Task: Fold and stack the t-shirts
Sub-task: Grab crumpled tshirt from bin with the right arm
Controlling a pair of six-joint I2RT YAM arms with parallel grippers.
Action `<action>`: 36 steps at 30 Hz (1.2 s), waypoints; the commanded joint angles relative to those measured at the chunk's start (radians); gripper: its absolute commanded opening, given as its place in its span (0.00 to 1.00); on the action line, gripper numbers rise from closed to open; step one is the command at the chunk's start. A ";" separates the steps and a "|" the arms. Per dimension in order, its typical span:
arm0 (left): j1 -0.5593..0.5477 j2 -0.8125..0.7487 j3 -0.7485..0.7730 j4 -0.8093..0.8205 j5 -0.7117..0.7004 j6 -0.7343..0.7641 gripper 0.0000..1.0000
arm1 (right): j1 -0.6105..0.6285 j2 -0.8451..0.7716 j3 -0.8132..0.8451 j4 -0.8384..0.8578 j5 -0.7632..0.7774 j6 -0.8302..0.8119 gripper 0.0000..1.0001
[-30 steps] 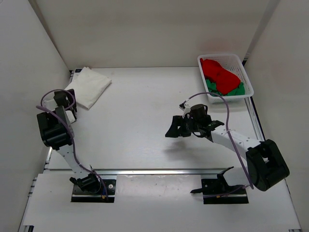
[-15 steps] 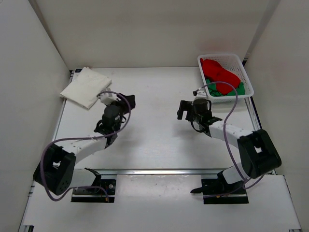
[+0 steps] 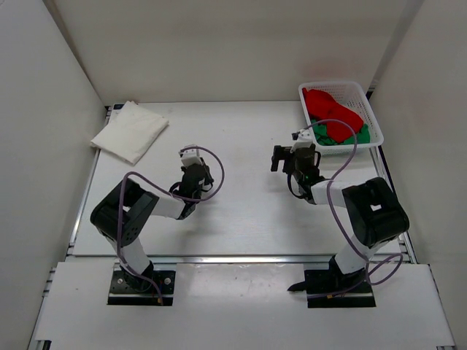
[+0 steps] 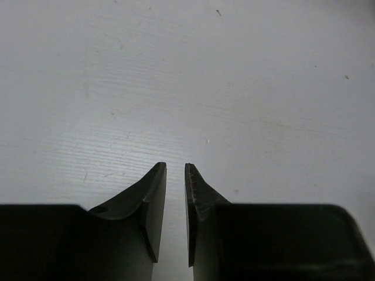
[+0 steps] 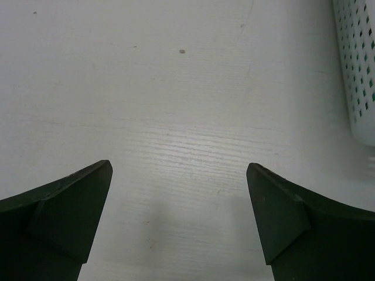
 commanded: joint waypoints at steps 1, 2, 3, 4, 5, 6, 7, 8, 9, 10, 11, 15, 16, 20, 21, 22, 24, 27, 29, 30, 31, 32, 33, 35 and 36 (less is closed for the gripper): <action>-0.009 0.006 0.040 0.123 0.003 0.080 0.31 | -0.022 0.016 0.028 0.088 -0.021 0.001 0.99; -0.017 0.019 0.062 0.124 0.006 0.091 0.31 | -0.027 0.034 0.059 0.055 -0.024 0.019 0.99; -0.028 0.033 0.080 0.114 0.006 0.115 0.34 | -0.030 0.042 0.080 0.026 -0.042 0.025 0.99; -0.026 0.039 0.083 0.117 0.012 0.125 0.35 | -0.039 0.051 0.087 0.016 -0.049 0.039 0.99; -0.035 0.055 0.093 0.133 0.016 0.128 0.36 | -0.035 0.053 0.093 0.018 -0.053 0.041 0.99; -0.032 0.059 0.091 0.144 0.020 0.133 0.38 | -0.029 0.048 0.087 0.037 -0.055 0.042 0.99; -0.037 0.056 0.088 0.160 0.035 0.155 0.40 | -0.024 0.039 0.061 0.056 -0.053 0.047 0.99; -0.042 0.061 0.081 0.172 0.036 0.160 0.42 | -0.023 0.025 0.023 0.112 -0.061 0.051 0.99; -0.048 0.063 0.085 0.184 0.039 0.183 0.46 | -0.007 0.007 -0.028 0.178 -0.025 0.059 0.99; -0.061 0.066 0.094 0.187 0.052 0.218 0.48 | 0.008 -0.009 -0.057 0.259 -0.015 0.082 0.99; -0.066 0.069 0.094 0.190 0.066 0.247 0.53 | 0.010 -0.013 -0.103 0.296 -0.027 0.078 0.99; -0.098 0.081 0.112 0.181 0.051 0.297 0.63 | 0.034 0.043 0.040 0.109 -0.032 0.033 0.99; -0.094 0.075 0.126 0.177 0.083 0.306 0.62 | 0.039 0.068 0.097 0.061 -0.023 0.016 0.99; -0.074 0.086 0.143 0.128 0.127 0.285 0.66 | 0.115 0.120 0.198 -0.036 0.031 -0.090 0.99; -0.063 0.093 0.166 0.111 0.134 0.275 0.67 | 0.126 0.140 0.240 -0.077 0.092 -0.084 0.99; -0.054 0.095 0.188 0.079 0.147 0.259 0.70 | 0.134 0.158 0.276 -0.118 0.149 -0.081 0.99; -0.026 0.107 0.205 0.057 0.192 0.242 0.68 | 0.163 0.183 0.300 -0.149 0.199 -0.106 0.99; 0.023 0.113 0.209 0.031 0.255 0.119 0.63 | 0.200 0.174 0.269 -0.092 0.232 -0.148 0.99; 0.082 0.118 0.189 0.063 0.313 0.061 0.63 | 0.201 0.137 0.208 0.002 0.227 -0.159 0.99; 0.096 0.125 0.185 0.069 0.337 0.045 0.60 | 0.192 0.122 0.170 0.024 0.212 -0.156 0.99; 0.102 0.135 0.192 0.066 0.376 0.036 0.58 | 0.182 0.108 0.144 0.044 0.182 -0.154 0.99; 0.107 0.142 0.195 0.062 0.411 0.050 0.56 | 0.171 0.100 0.131 0.054 0.159 -0.150 0.99; 0.110 0.142 0.203 0.048 0.393 0.038 0.53 | 0.165 0.100 0.136 0.050 0.146 -0.136 0.99; 0.113 0.138 0.180 0.068 0.375 -0.004 0.56 | 0.160 0.109 0.162 0.016 0.146 -0.125 0.99; 0.124 0.135 0.160 0.109 0.365 -0.071 0.60 | 0.163 0.117 0.169 0.010 0.143 -0.136 1.00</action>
